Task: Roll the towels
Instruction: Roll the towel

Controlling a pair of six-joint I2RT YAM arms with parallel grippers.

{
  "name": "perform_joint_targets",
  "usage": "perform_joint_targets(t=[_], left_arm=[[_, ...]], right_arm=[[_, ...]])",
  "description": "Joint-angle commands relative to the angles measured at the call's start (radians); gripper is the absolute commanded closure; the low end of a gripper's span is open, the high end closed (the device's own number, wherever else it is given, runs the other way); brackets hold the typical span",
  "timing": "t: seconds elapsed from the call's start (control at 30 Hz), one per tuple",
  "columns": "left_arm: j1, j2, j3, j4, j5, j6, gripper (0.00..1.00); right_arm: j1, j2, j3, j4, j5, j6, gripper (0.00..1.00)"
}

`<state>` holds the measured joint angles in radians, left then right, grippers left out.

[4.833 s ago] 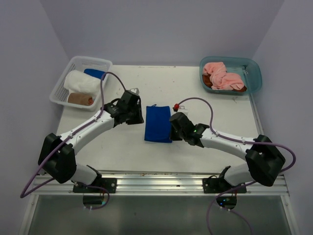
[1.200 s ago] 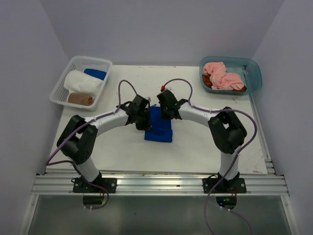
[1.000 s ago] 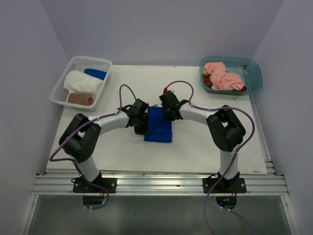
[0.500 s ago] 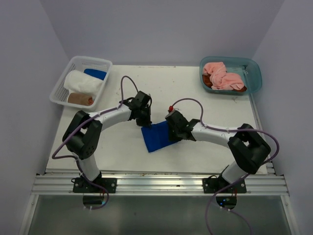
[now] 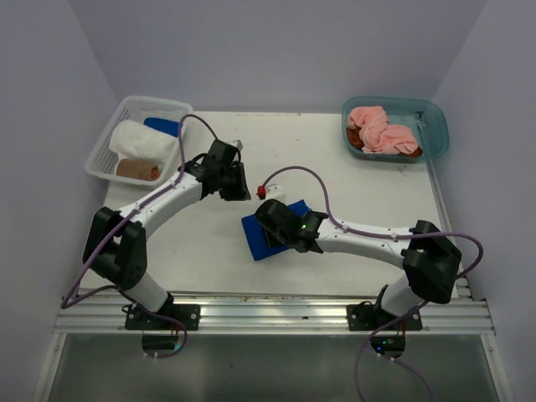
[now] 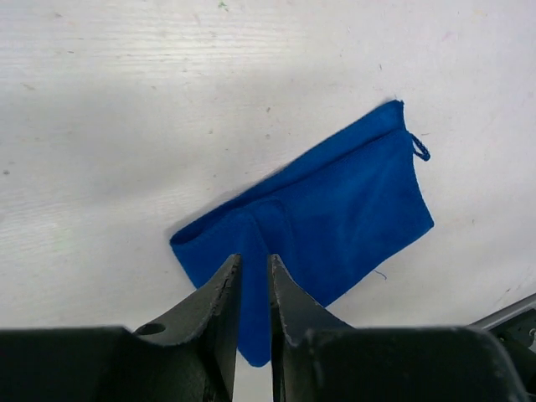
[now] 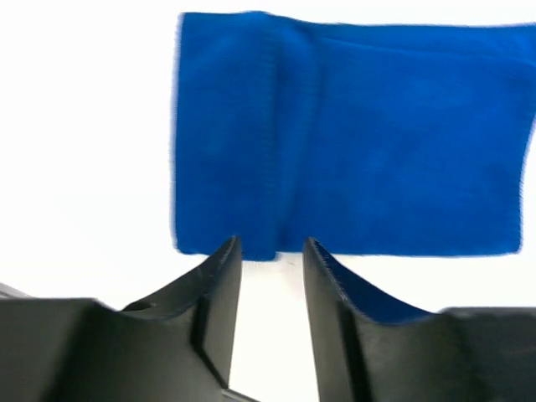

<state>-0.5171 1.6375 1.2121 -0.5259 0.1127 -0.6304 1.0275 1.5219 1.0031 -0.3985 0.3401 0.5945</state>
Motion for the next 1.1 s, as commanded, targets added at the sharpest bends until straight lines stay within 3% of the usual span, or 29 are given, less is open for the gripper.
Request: perform_joint_targets(t=[0.0,0.13,0.27,0.43,0.67,0.77,0.9,0.93,0.97,1.07], left_arm=[[0.055,-0.096,-0.054,-0.026,0.016,0.038,0.78],[0.158,-0.162,-0.135,-0.008,0.119,0.051,0.77],[0.221,-0.197,-0.210,0.012,0.168,0.061,0.77],[0.244,-0.202,-0.260,0.018,0.193,0.087,0.77],[0.256,-0.202,-0.298,0.049,0.219,0.094,0.76],[0.256,-0.197,-0.316,0.075,0.254,0.087,0.75],[0.256,-0.202,-0.338,0.093,0.277,0.084,0.74],[0.258,-0.206,-0.344,0.099,0.291,0.083,0.73],[0.256,-0.209,-0.362,0.109,0.306,0.080,0.72],[0.255,-0.211,-0.396,0.170,0.375,0.072,0.69]], right_arm=[[0.075,0.081,0.116,-0.049,0.135,-0.073,0.59],[0.108,0.205,0.239,-0.077,0.143,-0.093,0.57],[0.144,0.319,0.310,-0.091,0.157,-0.121,0.48],[0.146,0.403,0.315,-0.069,0.137,-0.101,0.49],[0.148,0.442,0.295,-0.040,0.126,-0.084,0.57],[0.148,0.475,0.307,-0.046,0.134,-0.085,0.64],[0.148,0.454,0.286,-0.037,0.125,-0.076,0.84],[0.148,0.442,0.276,-0.030,0.117,-0.075,0.94],[0.146,0.416,0.264,-0.004,0.109,-0.078,0.98],[0.143,0.367,0.209,0.070,0.053,-0.093,1.00]])
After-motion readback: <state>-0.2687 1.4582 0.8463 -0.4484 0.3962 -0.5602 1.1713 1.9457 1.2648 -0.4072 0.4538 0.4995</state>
